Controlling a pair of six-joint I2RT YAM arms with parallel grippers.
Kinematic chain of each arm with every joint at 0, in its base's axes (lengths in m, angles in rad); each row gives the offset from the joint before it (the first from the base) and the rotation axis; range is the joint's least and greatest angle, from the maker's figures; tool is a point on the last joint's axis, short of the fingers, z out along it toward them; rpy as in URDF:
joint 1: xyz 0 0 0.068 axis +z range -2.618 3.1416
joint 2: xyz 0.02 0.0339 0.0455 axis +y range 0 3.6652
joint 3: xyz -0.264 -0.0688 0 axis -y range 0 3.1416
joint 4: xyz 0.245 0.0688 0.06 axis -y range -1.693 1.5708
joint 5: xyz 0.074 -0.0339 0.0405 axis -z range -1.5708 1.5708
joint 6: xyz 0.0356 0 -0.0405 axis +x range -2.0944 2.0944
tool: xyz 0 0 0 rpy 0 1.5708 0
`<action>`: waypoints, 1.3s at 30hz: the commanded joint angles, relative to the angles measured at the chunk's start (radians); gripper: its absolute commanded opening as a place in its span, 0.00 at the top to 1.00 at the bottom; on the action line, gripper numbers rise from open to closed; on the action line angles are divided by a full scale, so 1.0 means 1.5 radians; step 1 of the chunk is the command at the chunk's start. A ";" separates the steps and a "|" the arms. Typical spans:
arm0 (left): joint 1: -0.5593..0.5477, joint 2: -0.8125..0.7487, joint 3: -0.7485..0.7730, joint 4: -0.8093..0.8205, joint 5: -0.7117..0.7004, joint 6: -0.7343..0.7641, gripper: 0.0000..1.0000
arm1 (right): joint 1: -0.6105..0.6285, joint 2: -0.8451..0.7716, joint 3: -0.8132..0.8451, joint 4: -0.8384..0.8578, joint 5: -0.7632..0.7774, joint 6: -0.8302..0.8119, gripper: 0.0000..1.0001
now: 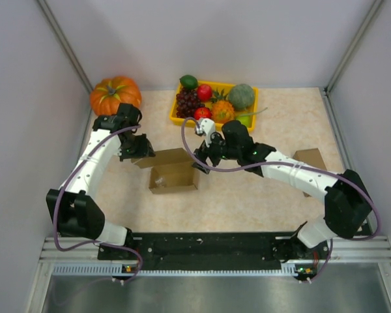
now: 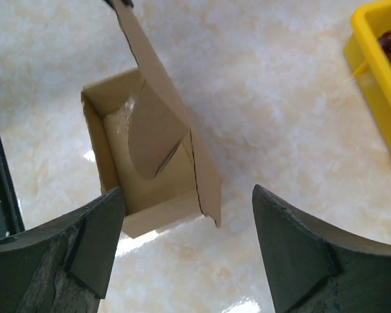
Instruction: Fold the paper box
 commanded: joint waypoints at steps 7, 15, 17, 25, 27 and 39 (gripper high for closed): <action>-0.002 -0.042 0.015 0.003 0.001 0.035 1.00 | 0.043 0.069 0.072 0.133 0.095 0.009 0.34; -0.040 -0.143 -0.069 0.145 -0.121 0.235 0.22 | 0.005 0.058 0.024 0.173 0.075 0.067 1.00; -0.049 -0.177 -0.106 0.198 -0.144 0.365 0.10 | -0.008 0.050 0.003 0.190 0.050 0.071 1.00; -0.045 -0.496 -0.419 0.569 -0.060 0.882 0.02 | -0.071 -0.003 -0.034 0.140 -0.021 0.052 1.00; -0.041 -0.526 -0.472 0.641 0.020 0.958 0.02 | -0.084 -0.025 -0.056 0.137 -0.020 0.054 1.00; -0.040 -0.321 -0.418 0.763 0.316 1.115 0.09 | -0.213 -0.109 -0.132 0.132 -0.149 0.035 1.00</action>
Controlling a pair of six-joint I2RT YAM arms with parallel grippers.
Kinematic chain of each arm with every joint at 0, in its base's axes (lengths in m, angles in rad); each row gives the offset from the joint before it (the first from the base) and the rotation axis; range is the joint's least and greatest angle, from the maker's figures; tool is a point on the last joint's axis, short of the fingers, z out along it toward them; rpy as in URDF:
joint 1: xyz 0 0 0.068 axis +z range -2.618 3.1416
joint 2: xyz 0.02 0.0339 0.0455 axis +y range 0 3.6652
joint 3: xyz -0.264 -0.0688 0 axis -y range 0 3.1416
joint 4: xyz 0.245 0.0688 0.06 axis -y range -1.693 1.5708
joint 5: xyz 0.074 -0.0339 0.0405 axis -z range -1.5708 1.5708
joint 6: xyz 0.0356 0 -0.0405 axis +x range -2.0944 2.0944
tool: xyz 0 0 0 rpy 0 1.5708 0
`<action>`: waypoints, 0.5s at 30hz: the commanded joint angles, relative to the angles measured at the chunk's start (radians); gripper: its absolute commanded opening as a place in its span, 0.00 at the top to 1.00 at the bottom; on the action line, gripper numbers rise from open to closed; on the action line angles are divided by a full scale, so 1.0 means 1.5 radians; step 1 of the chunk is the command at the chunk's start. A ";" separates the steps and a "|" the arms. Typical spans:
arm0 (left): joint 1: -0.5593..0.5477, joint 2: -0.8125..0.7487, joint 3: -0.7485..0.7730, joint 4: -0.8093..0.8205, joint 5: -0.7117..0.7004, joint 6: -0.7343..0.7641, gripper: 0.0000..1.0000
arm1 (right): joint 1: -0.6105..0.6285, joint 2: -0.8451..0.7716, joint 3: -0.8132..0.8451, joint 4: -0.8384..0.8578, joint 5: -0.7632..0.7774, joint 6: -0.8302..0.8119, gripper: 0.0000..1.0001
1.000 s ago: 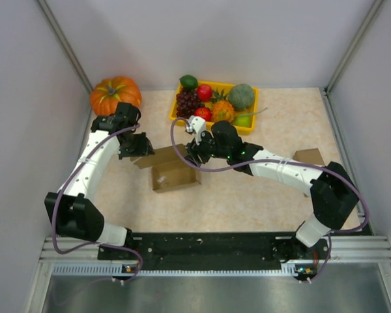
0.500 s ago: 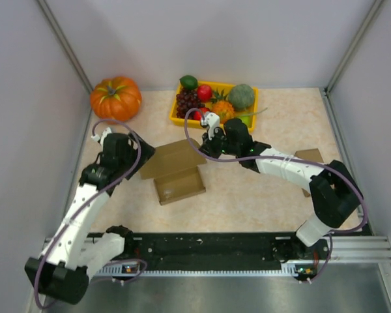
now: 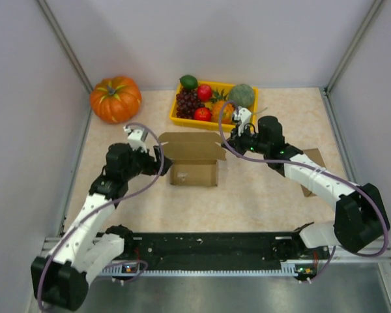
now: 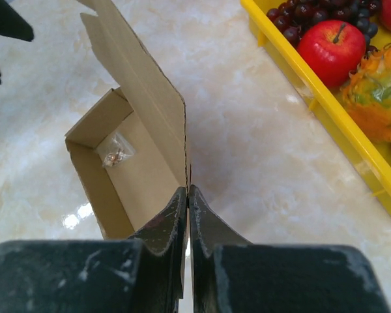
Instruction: Fold the paper box
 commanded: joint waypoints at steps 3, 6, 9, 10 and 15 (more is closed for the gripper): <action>0.006 0.244 0.199 -0.041 0.197 0.211 0.13 | -0.052 0.003 0.005 0.016 -0.101 -0.030 1.00; 0.008 0.307 0.241 -0.071 0.196 0.267 0.18 | -0.070 0.007 0.008 0.021 -0.132 -0.031 1.00; 0.014 0.335 0.246 -0.052 0.160 0.299 0.17 | -0.083 0.017 0.011 0.024 -0.151 -0.034 1.00; 0.018 0.353 0.250 -0.052 0.160 0.313 0.17 | -0.084 0.026 0.013 0.023 -0.153 -0.036 1.00; 0.062 0.393 0.279 -0.074 0.168 0.395 0.13 | -0.085 0.043 0.025 0.018 -0.171 -0.038 1.00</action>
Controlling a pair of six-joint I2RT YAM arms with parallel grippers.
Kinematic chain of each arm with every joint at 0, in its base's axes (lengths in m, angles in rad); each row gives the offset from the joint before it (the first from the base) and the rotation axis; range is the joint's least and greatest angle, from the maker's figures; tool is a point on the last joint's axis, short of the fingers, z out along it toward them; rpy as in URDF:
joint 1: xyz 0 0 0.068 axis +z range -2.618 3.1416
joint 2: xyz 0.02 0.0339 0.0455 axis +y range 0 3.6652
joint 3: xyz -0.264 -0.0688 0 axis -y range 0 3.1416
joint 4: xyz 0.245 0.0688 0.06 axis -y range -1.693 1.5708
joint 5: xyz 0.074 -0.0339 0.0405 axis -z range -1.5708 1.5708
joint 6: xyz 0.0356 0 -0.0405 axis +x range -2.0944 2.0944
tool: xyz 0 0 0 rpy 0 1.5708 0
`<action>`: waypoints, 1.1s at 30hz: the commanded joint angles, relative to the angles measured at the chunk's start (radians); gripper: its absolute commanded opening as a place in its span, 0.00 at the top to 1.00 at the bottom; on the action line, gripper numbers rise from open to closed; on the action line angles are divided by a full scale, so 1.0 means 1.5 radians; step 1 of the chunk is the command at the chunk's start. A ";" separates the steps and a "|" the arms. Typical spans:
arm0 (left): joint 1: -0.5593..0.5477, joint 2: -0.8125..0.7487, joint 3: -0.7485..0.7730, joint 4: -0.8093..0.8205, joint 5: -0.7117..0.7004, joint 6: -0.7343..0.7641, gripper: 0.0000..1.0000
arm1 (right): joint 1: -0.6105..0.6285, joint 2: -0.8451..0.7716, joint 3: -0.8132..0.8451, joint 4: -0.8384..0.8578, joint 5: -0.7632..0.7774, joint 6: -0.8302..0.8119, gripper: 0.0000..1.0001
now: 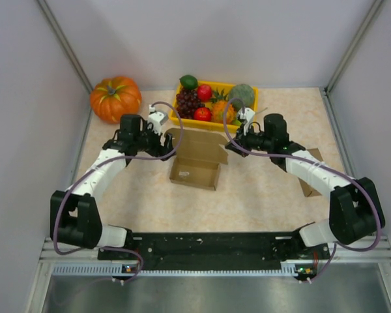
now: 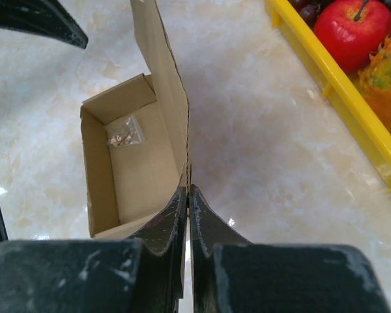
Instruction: Fold the paper box
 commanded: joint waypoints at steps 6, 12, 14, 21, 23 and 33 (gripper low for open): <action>0.060 0.114 0.071 -0.003 0.126 0.136 0.12 | -0.007 0.019 0.037 0.017 -0.044 -0.015 1.00; 0.091 0.166 0.118 0.004 0.251 0.138 0.22 | -0.007 0.023 0.042 0.010 -0.046 -0.017 1.00; 0.091 0.174 0.123 0.005 0.263 0.135 0.24 | -0.008 0.024 0.045 0.007 -0.047 -0.018 1.00; 0.092 0.185 0.127 -0.031 0.265 0.141 0.56 | -0.007 0.026 0.051 0.000 -0.030 -0.016 1.00; 0.091 0.176 0.119 -0.030 0.263 0.134 0.64 | -0.007 0.025 0.051 0.003 -0.022 -0.007 1.00; 0.050 0.058 0.034 0.031 0.149 0.100 0.92 | -0.007 0.001 0.115 -0.164 0.102 0.120 0.48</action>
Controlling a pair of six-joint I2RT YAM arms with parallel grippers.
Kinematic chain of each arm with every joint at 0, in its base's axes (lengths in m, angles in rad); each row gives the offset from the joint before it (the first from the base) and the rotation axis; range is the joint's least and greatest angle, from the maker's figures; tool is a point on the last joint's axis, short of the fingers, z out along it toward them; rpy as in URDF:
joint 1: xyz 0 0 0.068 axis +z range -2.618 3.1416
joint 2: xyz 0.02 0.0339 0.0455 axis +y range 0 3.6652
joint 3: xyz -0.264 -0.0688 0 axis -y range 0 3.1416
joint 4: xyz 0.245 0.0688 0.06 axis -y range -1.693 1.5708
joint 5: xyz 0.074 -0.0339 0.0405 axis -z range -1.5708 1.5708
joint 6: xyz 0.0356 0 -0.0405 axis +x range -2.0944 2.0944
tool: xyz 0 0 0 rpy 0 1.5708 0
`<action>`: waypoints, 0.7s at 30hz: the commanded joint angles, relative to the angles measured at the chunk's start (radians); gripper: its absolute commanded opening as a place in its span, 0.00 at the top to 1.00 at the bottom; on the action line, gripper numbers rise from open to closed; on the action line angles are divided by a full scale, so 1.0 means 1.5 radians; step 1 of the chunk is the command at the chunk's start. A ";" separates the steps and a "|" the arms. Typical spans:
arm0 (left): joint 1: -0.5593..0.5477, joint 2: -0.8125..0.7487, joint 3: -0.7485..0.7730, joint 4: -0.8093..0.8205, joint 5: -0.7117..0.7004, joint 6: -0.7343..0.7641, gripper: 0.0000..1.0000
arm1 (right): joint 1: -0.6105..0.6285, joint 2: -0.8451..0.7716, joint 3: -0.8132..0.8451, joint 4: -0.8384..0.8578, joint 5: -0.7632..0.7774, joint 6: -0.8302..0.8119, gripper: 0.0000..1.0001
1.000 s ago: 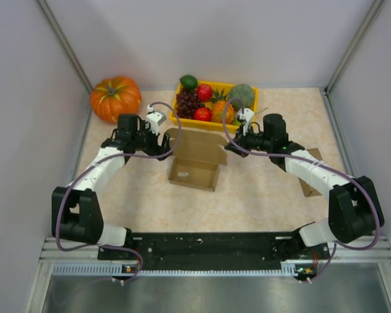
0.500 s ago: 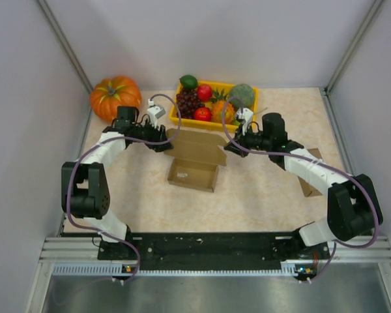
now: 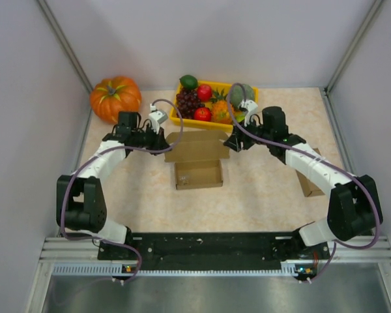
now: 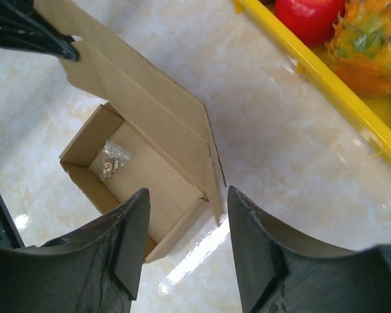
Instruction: Fold the paper box
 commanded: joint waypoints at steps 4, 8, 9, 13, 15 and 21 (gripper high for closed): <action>-0.024 -0.087 -0.042 0.055 -0.059 0.004 0.95 | -0.006 -0.039 0.020 -0.085 0.010 -0.003 0.44; -0.024 -0.087 -0.038 0.053 -0.056 0.007 0.96 | -0.006 0.001 0.035 -0.075 -0.002 -0.023 0.45; -0.024 -0.085 -0.039 0.054 -0.054 0.007 0.96 | -0.006 0.009 0.038 -0.071 0.003 -0.026 0.45; -0.028 -0.087 -0.044 0.058 -0.056 0.009 0.96 | -0.006 0.059 0.037 -0.043 -0.007 -0.030 0.44; -0.029 -0.086 -0.044 0.057 -0.055 0.011 0.96 | -0.007 0.078 0.039 -0.030 -0.008 -0.049 0.45; -0.030 -0.084 -0.044 0.054 -0.057 0.016 0.96 | -0.006 0.127 0.049 0.007 0.018 -0.062 0.48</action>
